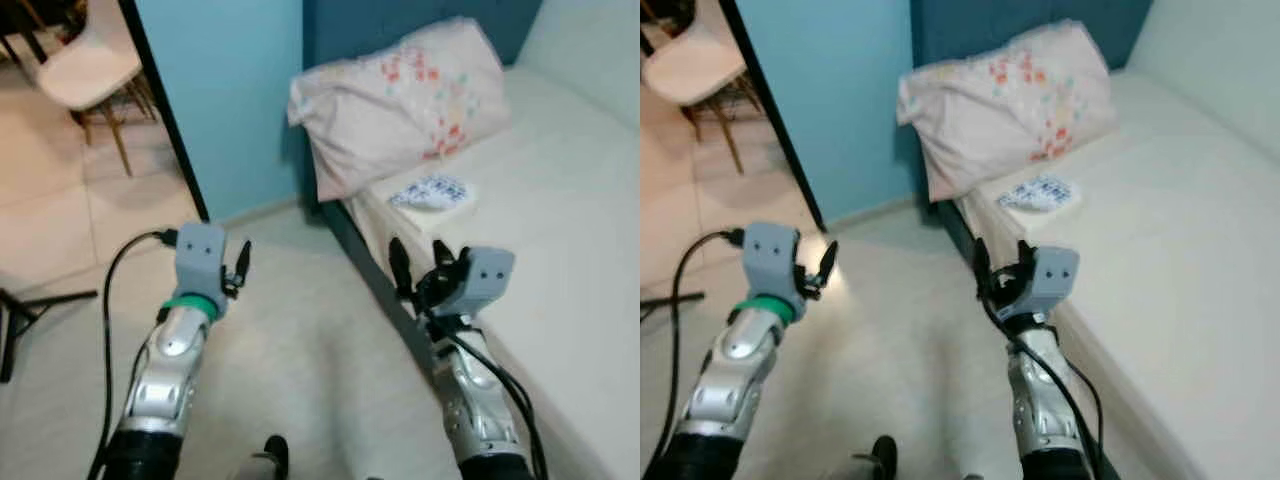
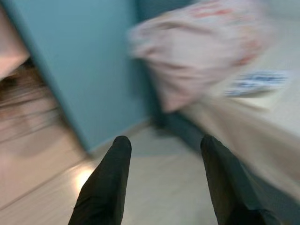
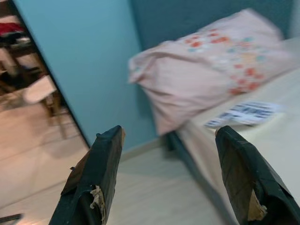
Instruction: Clean up the room
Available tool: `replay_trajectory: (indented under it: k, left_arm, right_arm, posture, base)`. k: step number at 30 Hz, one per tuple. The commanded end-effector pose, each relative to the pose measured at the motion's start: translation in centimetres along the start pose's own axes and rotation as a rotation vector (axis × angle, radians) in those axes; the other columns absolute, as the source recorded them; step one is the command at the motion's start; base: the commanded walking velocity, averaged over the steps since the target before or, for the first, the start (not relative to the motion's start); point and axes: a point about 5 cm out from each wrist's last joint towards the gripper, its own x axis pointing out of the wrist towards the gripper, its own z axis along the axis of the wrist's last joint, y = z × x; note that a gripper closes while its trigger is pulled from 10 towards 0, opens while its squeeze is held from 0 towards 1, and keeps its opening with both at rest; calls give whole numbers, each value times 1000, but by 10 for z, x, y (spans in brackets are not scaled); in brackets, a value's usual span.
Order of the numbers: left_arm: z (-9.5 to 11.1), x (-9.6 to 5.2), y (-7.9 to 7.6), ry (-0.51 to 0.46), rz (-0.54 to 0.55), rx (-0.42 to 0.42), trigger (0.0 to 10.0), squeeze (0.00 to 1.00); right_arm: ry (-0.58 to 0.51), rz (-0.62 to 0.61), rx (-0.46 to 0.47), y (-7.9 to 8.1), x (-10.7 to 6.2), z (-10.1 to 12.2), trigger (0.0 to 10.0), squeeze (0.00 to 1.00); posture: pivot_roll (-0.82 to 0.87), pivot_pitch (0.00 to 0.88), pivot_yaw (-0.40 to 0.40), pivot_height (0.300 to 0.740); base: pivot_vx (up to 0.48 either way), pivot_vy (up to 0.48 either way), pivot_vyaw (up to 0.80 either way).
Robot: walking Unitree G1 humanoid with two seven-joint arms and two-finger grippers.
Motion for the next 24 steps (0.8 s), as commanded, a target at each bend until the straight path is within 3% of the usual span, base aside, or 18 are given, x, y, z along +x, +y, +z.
replay_trajectory:
  k: [1, 12, 24]
  left_arm:
    - [-6, -2, 4, 24, 14, 5, 10000, 0]
    - [-7, -2, 4, 27, 12, 5, 10000, 0]
    - [-22, -2, 4, 116, 30, -26, 10000, 0]
  right_arm:
    - [17, -4, 7, 1, -3, -5, 10000, 0]
    - [25, -5, 9, 0, -3, -8, 10000, 0]
    - [43, -2, 14, -1, -2, -11, 10000, 0]
  posture:
    - [64, 65, 23, 733]
    - [66, 63, 22, 733]
    - [65, 54, 17, 733]
  base:
    - [0, 0, 0]
    - [0, 0, 0]
    - [0, 0, -785]
